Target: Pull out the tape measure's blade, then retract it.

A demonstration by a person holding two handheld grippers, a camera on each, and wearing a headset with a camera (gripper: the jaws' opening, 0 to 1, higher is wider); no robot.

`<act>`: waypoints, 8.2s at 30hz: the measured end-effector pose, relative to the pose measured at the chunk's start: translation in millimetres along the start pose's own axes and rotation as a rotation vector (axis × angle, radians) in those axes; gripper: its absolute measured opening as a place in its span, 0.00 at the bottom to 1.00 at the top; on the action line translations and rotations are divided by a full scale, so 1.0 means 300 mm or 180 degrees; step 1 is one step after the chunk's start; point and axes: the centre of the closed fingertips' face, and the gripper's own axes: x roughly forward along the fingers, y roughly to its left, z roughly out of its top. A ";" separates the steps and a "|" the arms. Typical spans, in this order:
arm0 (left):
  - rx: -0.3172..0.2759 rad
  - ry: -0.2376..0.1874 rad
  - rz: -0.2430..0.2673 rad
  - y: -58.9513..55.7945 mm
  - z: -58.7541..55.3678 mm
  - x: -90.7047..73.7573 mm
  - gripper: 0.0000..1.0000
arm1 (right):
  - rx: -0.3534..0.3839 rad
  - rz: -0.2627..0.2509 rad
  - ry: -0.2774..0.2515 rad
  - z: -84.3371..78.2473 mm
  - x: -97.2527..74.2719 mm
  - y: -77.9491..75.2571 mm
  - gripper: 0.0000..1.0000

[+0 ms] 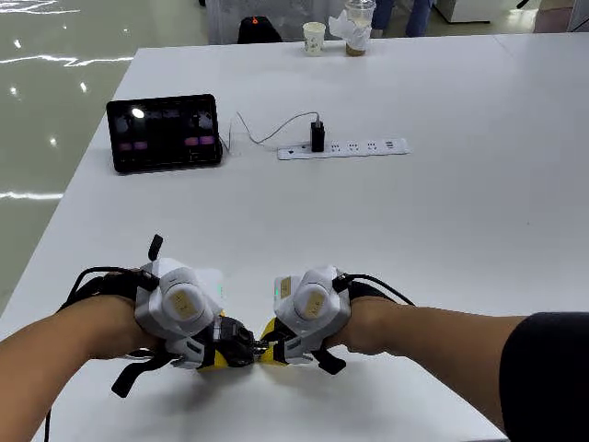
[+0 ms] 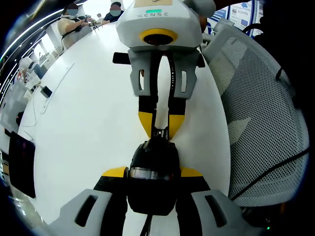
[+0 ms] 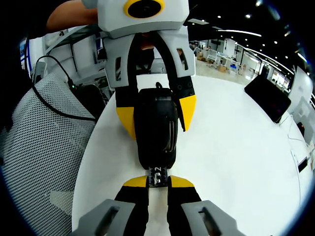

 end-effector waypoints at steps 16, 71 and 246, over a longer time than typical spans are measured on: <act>-0.0012 0.0009 -0.0018 -0.003 0.000 -0.002 0.32 | 0.0112 -0.0017 0.0013 -0.048 -0.040 0.000 0.10; -0.0051 -0.0010 -0.0008 0.000 0.000 0.000 0.32 | 0.0196 -0.0015 0.0105 -0.160 -0.146 -0.010 0.11; -0.0044 -0.0059 0.0016 -0.003 0.003 0.000 0.31 | 0.0245 -0.0130 0.0358 -0.424 -0.396 -0.011 0.10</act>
